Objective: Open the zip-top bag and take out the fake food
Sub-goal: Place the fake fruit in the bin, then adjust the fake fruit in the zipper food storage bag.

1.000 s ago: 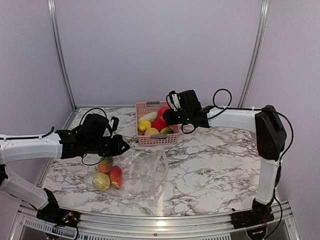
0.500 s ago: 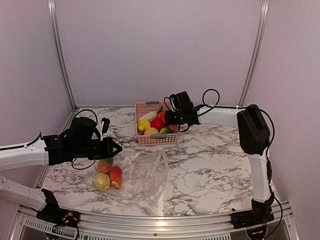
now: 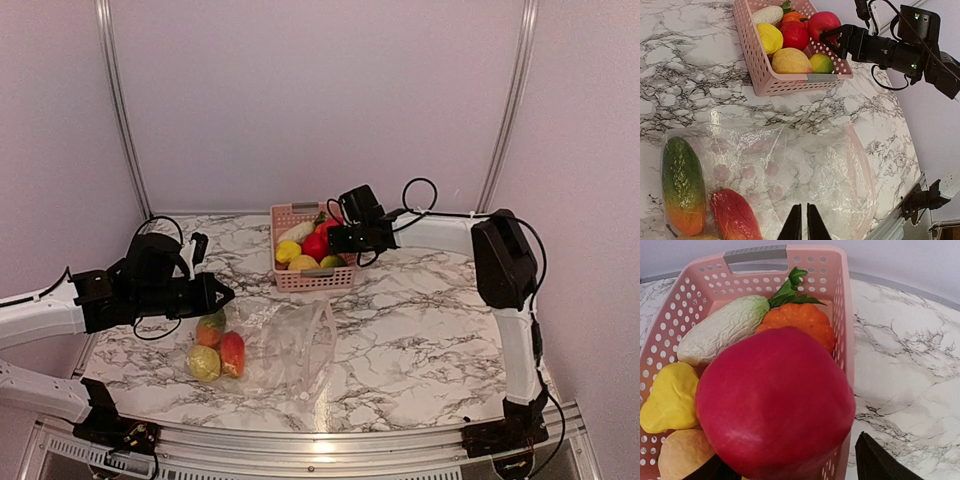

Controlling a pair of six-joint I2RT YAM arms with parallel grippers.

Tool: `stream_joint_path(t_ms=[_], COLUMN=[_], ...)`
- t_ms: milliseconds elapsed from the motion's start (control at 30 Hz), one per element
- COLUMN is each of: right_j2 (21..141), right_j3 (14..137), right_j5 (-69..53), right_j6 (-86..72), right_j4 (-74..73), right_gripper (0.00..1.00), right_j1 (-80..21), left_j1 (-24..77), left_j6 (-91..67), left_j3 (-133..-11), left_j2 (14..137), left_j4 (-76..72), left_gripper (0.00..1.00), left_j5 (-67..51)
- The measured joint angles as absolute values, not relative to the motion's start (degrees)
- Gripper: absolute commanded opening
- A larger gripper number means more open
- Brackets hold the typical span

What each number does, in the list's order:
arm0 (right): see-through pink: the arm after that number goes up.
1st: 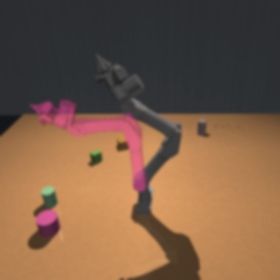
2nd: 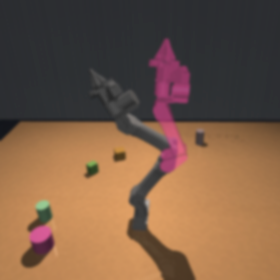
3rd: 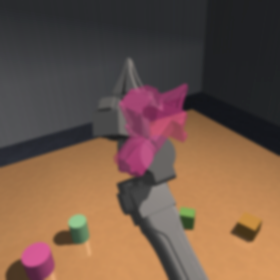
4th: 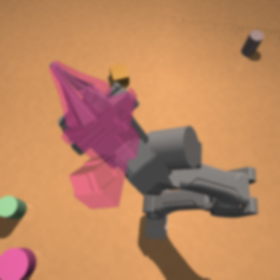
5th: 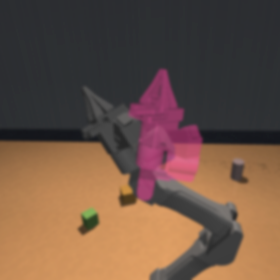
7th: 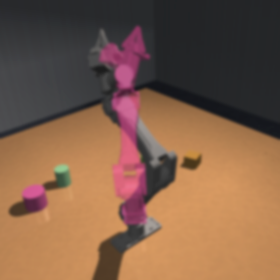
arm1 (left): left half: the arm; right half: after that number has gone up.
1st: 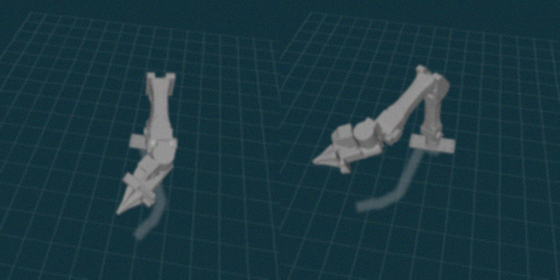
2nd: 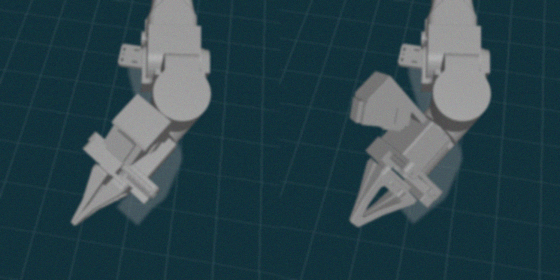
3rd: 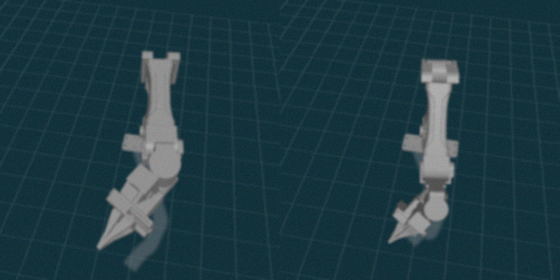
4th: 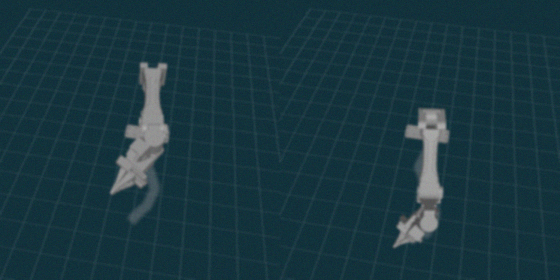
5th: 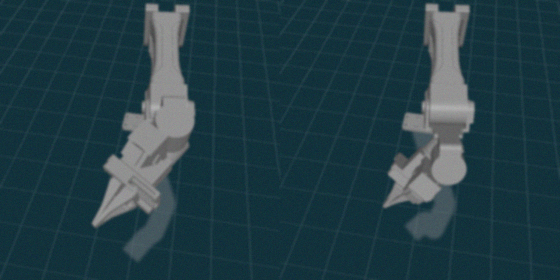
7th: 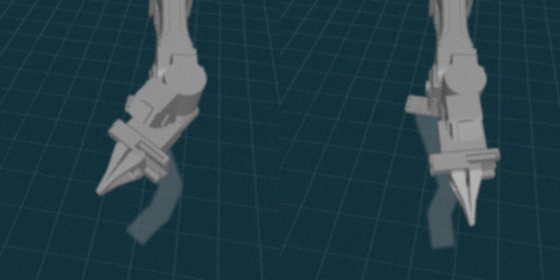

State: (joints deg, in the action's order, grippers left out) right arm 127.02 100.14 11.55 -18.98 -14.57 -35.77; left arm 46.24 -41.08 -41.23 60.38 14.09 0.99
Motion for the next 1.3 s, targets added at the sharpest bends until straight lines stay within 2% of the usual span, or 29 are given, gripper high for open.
stream_joint_path(t_ms=[233,500,1133,1300], right_j2=[125.9,120.2,107.3,103.3], right_j3=[100.0,98.6,94.3,89.7], right_j5=[11.1,10.8,9.7,9.3], right_j6=[-18.1,-16.9,-12.8,-11.9], right_j4=[-17.8,-18.2,-20.8,-21.1], right_gripper=[0.92,0.97,0.99,0.92], right_j1=[-36.1,-36.8,-39.5,-43.0], left_j1=[46.1,45.0,42.9,42.9], left_j6=[-40.9,-41.1,-43.3,-43.3], left_j3=[-41.2,-41.5,-41.5,-41.3], left_j2=[60.3,60.3,60.4,60.9], left_j4=[15.4,16.9,18.8,18.7], left_gripper=[0.06,0.07,0.07,0.07], left_j5=[3.1,5.1,6.5,6.5])
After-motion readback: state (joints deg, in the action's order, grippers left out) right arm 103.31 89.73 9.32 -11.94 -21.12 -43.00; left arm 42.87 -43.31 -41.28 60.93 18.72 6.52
